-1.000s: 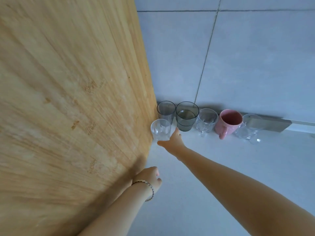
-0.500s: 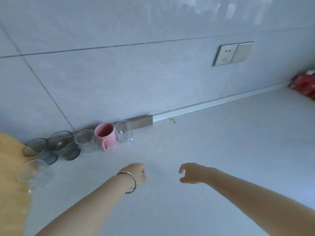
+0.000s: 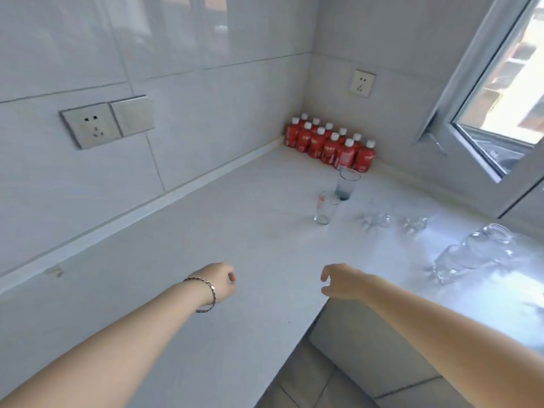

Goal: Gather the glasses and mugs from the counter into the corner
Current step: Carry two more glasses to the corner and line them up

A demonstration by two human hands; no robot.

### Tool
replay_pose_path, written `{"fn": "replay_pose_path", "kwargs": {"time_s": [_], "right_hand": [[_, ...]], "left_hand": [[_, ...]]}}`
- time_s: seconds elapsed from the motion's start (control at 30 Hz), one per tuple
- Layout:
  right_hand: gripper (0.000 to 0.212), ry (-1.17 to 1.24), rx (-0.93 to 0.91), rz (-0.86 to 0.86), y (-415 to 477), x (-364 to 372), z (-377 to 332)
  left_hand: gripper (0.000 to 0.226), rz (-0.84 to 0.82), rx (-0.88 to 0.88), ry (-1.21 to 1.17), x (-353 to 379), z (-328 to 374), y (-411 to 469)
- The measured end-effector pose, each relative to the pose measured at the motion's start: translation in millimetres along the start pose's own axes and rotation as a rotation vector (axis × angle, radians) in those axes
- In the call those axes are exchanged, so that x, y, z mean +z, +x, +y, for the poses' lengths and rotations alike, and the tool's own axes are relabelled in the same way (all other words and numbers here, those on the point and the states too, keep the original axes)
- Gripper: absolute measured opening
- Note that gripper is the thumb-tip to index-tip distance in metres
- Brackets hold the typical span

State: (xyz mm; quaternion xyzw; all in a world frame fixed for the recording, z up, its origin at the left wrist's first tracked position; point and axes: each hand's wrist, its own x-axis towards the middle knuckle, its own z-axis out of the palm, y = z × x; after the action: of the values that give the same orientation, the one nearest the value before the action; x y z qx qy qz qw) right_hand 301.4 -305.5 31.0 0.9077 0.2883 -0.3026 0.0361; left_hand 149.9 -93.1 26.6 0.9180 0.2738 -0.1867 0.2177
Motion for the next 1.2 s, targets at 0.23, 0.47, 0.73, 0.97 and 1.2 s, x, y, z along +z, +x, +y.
{"fn": "replay_pose_path", "kwargs": {"time_s": [0.23, 0.47, 0.73, 0.97, 1.2], "right_hand": [[0.038, 0.145, 0.127, 0.081, 41, -46, 114], [0.034, 0.21, 0.23, 0.151, 99, -93, 182], [0.06, 0.266, 0.282, 0.265, 181, -140, 222], [0.098, 0.256, 0.24, 0.23, 239, -134, 235], [0.082, 0.43, 0.091, 0.237, 244, -128, 247]], "left_hand": [[0.034, 0.075, 0.056, -0.035, -6, 103, 93], [0.065, 0.123, 0.198, -0.035, -18, 209, 208], [0.085, 0.041, 0.104, -0.038, -16, 263, 307], [0.053, 0.143, 0.078, -0.181, -3, 250, 307], [0.068, 0.342, -0.07, -0.465, 9, 221, 218]]}}
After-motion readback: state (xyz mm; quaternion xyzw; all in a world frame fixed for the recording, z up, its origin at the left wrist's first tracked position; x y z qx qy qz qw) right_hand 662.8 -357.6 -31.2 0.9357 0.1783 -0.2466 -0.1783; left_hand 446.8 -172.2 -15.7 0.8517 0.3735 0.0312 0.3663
